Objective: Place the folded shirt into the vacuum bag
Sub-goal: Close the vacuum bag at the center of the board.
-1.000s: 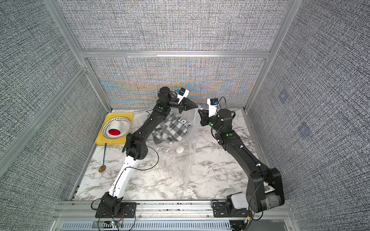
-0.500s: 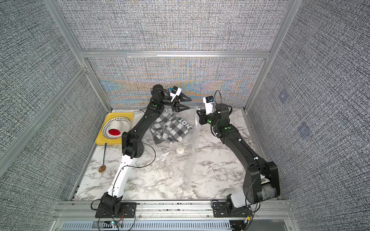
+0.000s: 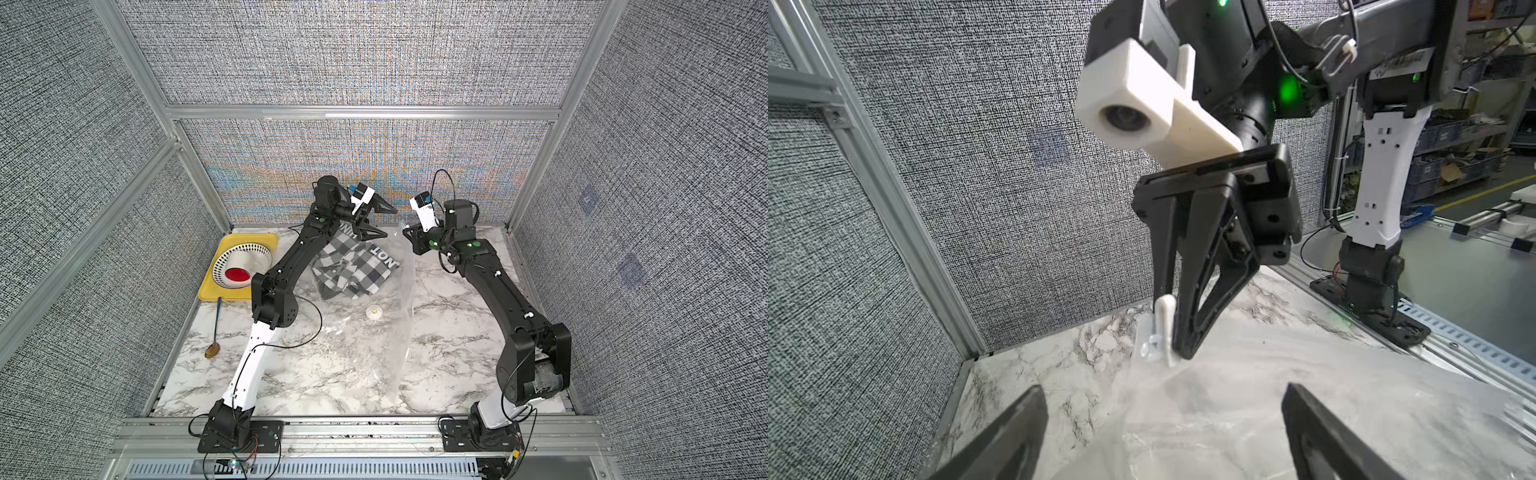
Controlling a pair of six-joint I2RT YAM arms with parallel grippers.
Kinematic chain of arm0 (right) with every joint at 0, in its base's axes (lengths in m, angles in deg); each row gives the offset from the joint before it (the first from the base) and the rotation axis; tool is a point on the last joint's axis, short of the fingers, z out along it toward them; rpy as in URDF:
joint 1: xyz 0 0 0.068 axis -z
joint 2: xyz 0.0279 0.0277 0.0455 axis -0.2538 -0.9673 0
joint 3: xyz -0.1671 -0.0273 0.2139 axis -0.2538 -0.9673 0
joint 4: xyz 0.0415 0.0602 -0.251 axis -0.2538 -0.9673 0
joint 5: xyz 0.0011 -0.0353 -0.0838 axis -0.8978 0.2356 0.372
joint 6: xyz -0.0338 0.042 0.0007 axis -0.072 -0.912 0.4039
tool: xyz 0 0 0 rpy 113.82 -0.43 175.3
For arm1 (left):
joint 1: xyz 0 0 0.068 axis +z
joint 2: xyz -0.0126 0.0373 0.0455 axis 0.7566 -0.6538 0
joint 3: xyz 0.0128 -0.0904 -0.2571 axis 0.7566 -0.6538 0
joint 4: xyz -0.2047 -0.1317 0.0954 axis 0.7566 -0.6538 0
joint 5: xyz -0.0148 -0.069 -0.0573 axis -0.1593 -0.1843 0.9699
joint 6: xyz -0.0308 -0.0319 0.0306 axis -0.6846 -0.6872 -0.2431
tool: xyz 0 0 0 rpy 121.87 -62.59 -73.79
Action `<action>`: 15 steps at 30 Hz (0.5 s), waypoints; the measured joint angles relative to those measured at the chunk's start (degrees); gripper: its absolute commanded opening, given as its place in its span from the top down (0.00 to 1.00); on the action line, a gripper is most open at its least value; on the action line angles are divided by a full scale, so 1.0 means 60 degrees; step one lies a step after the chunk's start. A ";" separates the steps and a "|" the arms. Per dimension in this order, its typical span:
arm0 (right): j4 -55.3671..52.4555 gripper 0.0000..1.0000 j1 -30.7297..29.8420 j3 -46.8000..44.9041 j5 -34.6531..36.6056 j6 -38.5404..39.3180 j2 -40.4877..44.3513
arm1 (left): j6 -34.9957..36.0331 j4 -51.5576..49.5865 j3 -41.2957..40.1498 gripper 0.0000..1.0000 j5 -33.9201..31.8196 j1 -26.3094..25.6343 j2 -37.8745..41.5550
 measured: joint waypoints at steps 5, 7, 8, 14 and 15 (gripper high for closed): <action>-0.0091 1.00 -0.0149 -0.0051 -0.0120 0.0055 0.0102 | -0.0321 0.0306 0.0000 0.18 0.0066 -0.0058 -0.0171; -0.0131 1.00 -0.0273 -0.0120 -0.0131 0.0073 0.0135 | -0.0364 0.0291 -0.0004 0.23 0.0062 -0.0062 -0.0240; -0.0142 1.00 -0.0331 -0.0168 -0.0124 0.0084 0.0157 | -0.0412 0.0299 -0.0011 0.26 0.0062 -0.0062 -0.0255; -0.0219 1.00 -0.0492 -0.0280 0.0076 0.0117 0.0328 | -0.0572 0.0397 -0.0025 0.47 0.0066 -0.0124 -0.0310; -0.0222 1.00 -0.0492 -0.0280 0.0098 0.0135 0.0331 | -0.0612 0.0397 -0.0040 0.49 0.0066 -0.0124 -0.0317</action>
